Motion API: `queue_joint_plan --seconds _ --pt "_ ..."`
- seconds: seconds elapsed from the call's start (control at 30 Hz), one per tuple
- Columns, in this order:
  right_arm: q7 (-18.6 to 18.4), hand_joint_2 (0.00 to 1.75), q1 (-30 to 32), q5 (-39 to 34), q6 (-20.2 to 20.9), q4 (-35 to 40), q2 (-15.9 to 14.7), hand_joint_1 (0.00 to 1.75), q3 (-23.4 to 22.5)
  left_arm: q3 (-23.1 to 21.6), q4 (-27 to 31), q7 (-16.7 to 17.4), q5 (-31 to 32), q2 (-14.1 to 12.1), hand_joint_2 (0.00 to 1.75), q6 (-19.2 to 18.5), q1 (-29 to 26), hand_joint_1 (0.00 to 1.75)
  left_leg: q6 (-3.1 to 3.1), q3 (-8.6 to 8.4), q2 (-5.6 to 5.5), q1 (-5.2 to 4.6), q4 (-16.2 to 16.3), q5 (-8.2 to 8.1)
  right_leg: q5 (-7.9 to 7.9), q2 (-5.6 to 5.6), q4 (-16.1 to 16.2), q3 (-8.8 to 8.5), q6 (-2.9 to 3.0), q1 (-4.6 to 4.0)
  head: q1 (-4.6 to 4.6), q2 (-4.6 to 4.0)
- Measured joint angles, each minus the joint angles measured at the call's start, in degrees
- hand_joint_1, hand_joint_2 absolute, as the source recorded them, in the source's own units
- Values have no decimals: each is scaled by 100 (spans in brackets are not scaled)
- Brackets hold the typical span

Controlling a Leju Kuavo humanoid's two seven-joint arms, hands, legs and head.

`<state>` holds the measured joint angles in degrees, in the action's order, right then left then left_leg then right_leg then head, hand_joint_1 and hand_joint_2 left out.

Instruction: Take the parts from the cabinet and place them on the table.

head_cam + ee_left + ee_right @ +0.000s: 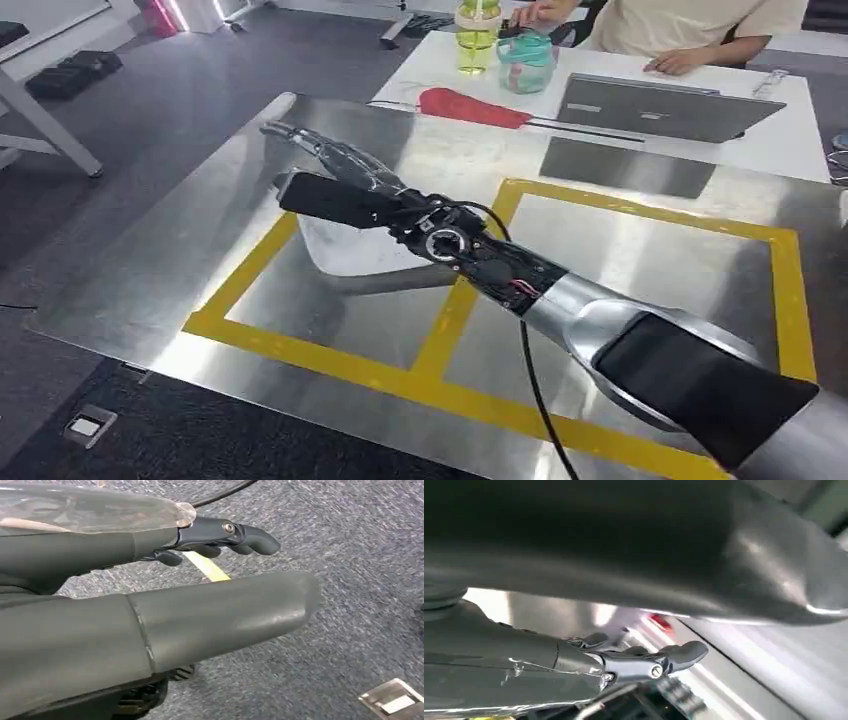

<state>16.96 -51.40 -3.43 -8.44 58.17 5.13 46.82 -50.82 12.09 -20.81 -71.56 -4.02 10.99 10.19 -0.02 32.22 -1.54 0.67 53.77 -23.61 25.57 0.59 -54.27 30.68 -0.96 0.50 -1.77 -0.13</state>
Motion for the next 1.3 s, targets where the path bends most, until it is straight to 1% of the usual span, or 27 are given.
queue_joint_plan --seconds 0.13,0.27,0.33,0.4,0.5,0.63,0.7,0.87,0.97,1.1,1.3 --pt "18 0 15 -92 -17 494 -120 0 -92 2 0 -11 -2 -2 0 2 -21 0 0 -1 0 0 0 0 0 -1 0 0 0 0 0 0" --pt "330 0 227 -550 -107 1065 -249 0 -220 11 0 -46 -9 0 0 17 -41 0 0 -4 0 0 0 0 0 -1 1 -2 0 0 0 0" --pt "530 0 501 -752 -199 1518 -332 0 -319 13 0 -111 -7 0 0 -41 -63 0 0 -3 0 0 0 -1 1 -1 2 -2 0 0 0 0" --pt "727 0 811 -750 -334 2000 -421 0 -413 15 0 -181 -9 0 0 -122 -77 0 1 -3 -1 0 0 -2 1 -1 3 -2 -1 0 2 0" --pt "892 0 1286 -483 -641 2739 -540 0 -538 20 0 -245 -33 2 0 -168 -100 0 1 -3 1 0 0 -9 1 1 4 -2 -1 0 2 0" --pt "911 0 1601 -387 -715 3458 -658 0 -656 22 0 -256 -44 2 0 -186 -112 0 1 -4 3 0 0 -10 1 4 4 -2 -1 0 2 0" --pt "951 0 1707 -197 -836 3756 -710 0 -695 24 0 -277 -44 7 0 -188 -114 0 1 -4 3 0 0 -10 1 3 4 -2 -1 0 2 0" --pt "1093 0 2197 952 -1655 4524 -780 0 -754 24 0 -334 -33 17 0 -114 -128 0 1 -7 2 0 0 -9 1 3 4 -5 -1 0 2 0" --pt "1239 0 2604 1405 -2054 4976 -815 0 -791 24 0 -350 -17 26 0 -57 -144 0 7 -5 2 0 0 -14 3 2 4 -6 -2 0 2 0" --pt "1314 0 2896 1460 -2188 5344 -857 0 -798 26 0 -363 -20 35 0 4 -150 0 7 -5 4 0 0 -15 4 3 5 -6 -3 0 2 0" --pt "1559 0 3181 1294 -2457 5658 -920 0 -837 28 0 -492 20 46 0 282 -175 0 7 -5 3 0 -1 -15 3 2 5 -8 -2 0 2 0"
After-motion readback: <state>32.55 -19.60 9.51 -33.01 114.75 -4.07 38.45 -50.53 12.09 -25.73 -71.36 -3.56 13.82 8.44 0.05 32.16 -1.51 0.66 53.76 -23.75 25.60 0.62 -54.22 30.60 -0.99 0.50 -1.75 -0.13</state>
